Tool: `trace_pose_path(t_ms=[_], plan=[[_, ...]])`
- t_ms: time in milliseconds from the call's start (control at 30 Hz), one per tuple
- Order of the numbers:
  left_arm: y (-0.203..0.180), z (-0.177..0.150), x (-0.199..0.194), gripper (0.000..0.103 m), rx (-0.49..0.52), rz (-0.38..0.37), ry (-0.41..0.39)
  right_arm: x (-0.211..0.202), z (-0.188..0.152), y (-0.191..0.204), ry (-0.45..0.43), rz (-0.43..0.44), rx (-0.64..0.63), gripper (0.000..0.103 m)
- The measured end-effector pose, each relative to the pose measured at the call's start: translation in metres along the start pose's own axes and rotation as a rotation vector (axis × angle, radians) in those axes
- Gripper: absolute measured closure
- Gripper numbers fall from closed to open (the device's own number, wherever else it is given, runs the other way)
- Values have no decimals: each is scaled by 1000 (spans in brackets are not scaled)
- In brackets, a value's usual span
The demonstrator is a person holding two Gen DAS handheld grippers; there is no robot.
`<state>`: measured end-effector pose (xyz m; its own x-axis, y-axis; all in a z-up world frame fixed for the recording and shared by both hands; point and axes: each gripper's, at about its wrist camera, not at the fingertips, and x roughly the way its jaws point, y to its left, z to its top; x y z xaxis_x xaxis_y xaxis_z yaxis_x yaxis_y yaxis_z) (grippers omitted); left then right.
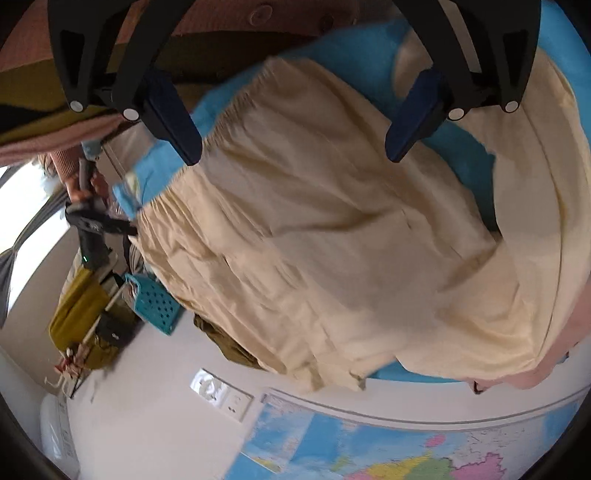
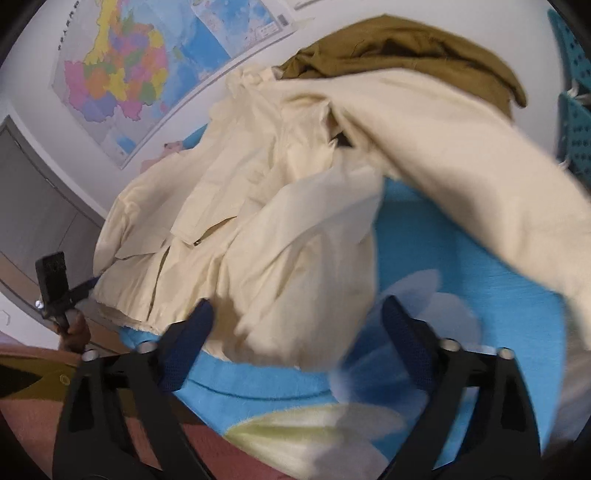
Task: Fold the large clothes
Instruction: 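Lift and pull the jacket collar with the right tool to straighten it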
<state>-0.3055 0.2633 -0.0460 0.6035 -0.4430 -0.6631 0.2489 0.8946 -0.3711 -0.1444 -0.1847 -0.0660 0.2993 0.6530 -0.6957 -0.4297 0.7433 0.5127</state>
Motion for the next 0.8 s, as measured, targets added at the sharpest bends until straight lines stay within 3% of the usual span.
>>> trace_pose_path(t_ms=[67, 133, 200, 233, 300, 333, 367, 400, 467, 533, 567, 600, 667, 700, 767, 800], plan=[[-8, -8, 7, 7, 16, 15, 32, 8, -1, -2, 7, 34, 25, 57], [-17, -18, 23, 7, 34, 14, 96, 9, -4, -3, 2, 85, 45, 72], [-26, -22, 43, 7, 57, 81, 132, 4, -8, 0, -19, 129, 70, 81], [-32, -21, 45, 11, 85, 117, 105, 1, -10, 1, -30, 160, 87, 84], [-31, -14, 44, 47, 57, 164, 65, -9, -15, 4, -48, 204, 108, 86], [-23, -10, 41, 86, 16, 182, 56, -13, -16, 10, -58, 221, 111, 86], [-9, -5, 32, 94, -46, 168, 49, -21, -17, 19, -83, 267, 107, 87], [-2, -3, 23, 95, -80, 162, 26, -28, -17, 27, -102, 296, 98, 87], [1, -2, 6, 96, -71, 234, -12, -39, -19, 42, -119, 331, 70, 87], [4, -2, -3, 95, -70, 277, -23, -29, -24, 53, -75, 278, 33, 84], [5, -2, -1, 89, -60, 290, 2, -17, -27, 47, -26, 239, 65, 77], [2, -3, 7, 84, -28, 353, 47, -8, -28, 40, 11, 214, 89, 72], [-11, -4, 19, 76, 54, 431, 108, -2, -31, 24, 36, 126, 134, 48], [-16, -5, 18, 74, 87, 440, 97, -6, -31, 21, 26, 124, 140, 42], [-28, -4, -6, 49, 135, 381, -3, -22, -30, 16, -21, 110, 139, 29], [-32, -3, -18, 46, 150, 344, -55, -38, -28, 11, -71, 98, 146, 27]])
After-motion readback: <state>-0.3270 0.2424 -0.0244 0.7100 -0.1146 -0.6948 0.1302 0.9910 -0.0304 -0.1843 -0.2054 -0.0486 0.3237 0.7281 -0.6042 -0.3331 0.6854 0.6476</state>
